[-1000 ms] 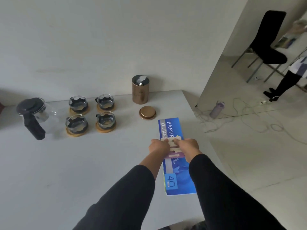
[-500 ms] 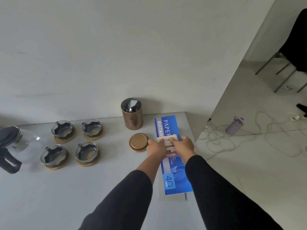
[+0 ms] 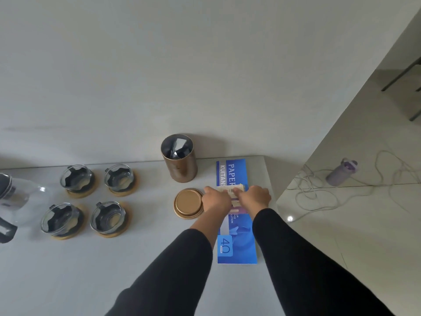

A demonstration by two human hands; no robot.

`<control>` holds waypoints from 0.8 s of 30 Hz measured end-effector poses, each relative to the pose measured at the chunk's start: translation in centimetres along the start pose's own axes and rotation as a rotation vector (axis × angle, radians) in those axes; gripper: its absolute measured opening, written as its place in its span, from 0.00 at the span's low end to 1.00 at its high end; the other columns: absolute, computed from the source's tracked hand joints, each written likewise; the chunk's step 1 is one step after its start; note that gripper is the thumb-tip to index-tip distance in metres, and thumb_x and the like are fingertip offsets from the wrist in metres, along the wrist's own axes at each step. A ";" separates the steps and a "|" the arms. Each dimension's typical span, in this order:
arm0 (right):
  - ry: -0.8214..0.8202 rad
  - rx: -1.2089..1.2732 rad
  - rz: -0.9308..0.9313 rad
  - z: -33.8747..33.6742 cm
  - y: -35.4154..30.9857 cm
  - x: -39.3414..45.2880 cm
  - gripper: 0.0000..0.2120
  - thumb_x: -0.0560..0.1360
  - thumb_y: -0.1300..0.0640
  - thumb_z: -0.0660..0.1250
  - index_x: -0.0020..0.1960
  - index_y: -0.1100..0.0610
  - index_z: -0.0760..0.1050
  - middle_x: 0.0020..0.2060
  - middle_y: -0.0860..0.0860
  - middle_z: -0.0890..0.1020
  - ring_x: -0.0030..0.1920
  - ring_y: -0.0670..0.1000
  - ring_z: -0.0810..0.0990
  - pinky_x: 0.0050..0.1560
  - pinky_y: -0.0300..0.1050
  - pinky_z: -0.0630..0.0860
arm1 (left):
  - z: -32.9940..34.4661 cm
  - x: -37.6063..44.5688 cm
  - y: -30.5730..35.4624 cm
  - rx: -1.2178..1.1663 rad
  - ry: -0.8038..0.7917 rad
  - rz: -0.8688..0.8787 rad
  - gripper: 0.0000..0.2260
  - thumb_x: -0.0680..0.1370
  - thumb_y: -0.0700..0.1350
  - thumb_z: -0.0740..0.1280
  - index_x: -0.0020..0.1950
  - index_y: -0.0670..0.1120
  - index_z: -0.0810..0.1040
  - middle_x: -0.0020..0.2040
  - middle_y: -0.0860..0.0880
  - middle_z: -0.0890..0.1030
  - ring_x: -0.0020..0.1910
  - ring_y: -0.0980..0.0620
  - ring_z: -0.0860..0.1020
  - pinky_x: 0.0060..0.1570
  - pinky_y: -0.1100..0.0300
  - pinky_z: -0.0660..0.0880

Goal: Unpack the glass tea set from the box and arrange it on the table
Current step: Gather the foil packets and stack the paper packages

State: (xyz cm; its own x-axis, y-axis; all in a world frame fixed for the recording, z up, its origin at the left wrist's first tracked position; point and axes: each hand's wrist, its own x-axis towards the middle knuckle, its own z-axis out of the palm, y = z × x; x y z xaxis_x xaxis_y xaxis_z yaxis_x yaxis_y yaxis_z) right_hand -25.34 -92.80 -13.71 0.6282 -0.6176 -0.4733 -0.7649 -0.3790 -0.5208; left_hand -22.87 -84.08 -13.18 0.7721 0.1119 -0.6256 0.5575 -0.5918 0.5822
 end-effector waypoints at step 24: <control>0.030 0.230 -0.026 2.7 -2.3 2.1 0.17 0.74 0.54 0.70 0.60 0.61 0.75 0.57 0.57 0.77 0.55 0.58 0.78 0.53 0.48 0.79 | -1.1 1.8 2.2 0.089 0.114 0.072 0.15 0.81 0.42 0.60 0.66 0.42 0.63 0.60 0.40 0.76 0.57 0.42 0.79 0.53 0.52 0.80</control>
State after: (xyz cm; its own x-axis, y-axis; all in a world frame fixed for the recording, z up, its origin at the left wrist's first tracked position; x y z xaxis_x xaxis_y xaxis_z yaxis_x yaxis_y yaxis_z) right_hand -21.82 -91.35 -15.42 0.6402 -0.6309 -0.4383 -0.6938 -0.2299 -0.6825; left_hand -19.94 -84.24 -12.46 0.8416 0.1531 -0.5179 0.4740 -0.6691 0.5724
